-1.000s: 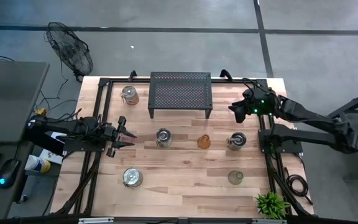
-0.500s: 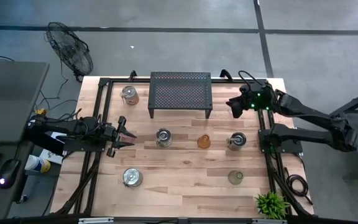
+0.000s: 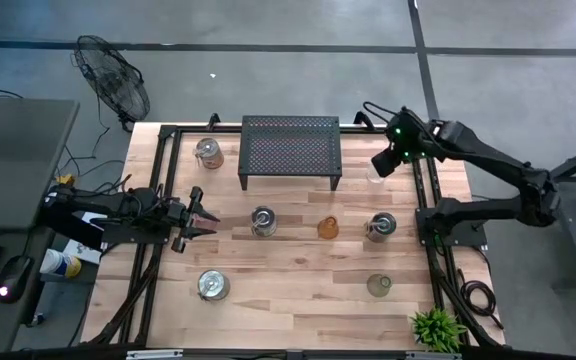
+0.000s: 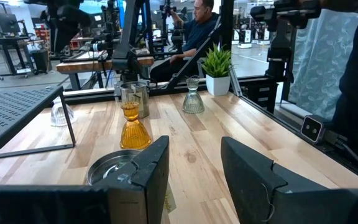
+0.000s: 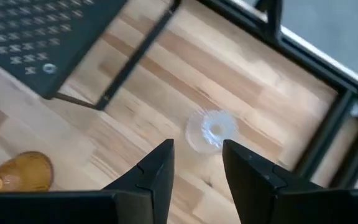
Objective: Pick & Place candle stick holders
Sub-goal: Put the transparent candle holder on the shelf
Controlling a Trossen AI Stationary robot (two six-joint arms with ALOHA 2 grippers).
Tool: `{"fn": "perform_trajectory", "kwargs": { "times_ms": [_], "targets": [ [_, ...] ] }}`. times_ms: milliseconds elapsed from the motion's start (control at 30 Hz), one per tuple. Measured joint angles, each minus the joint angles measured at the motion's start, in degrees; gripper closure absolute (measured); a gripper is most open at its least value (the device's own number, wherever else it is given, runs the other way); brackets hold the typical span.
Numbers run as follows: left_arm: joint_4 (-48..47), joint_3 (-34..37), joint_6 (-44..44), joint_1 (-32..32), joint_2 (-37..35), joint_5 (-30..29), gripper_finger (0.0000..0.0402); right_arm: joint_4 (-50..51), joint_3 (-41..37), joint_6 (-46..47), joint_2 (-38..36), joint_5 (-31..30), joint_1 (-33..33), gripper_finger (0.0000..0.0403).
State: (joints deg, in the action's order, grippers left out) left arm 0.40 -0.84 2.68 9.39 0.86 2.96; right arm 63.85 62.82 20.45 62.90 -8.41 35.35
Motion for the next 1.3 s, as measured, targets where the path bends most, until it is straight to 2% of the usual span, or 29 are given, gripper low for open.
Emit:
{"fn": "perform_trajectory", "kwargs": {
  "times_ms": [267, 967, 1300],
  "targets": [
    [0.0, 0.0, 0.0, 0.0, 0.0, 0.0, 0.0259, 5.0, 1.0, 2.7, 5.6, 3.0, 4.7, 0.0274],
    [0.0, 0.0, 0.0, 0.0, 0.0, 0.0, 0.0259, 5.3, 1.0, 3.0, 18.0, 2.8, 9.4, 0.0272],
    [0.0, 0.0, 0.0, 0.0, 0.0, 0.0, 0.0259, 2.8, 0.9, 4.6, 18.2, 4.6, 11.0, 0.0208]
  ]
}}
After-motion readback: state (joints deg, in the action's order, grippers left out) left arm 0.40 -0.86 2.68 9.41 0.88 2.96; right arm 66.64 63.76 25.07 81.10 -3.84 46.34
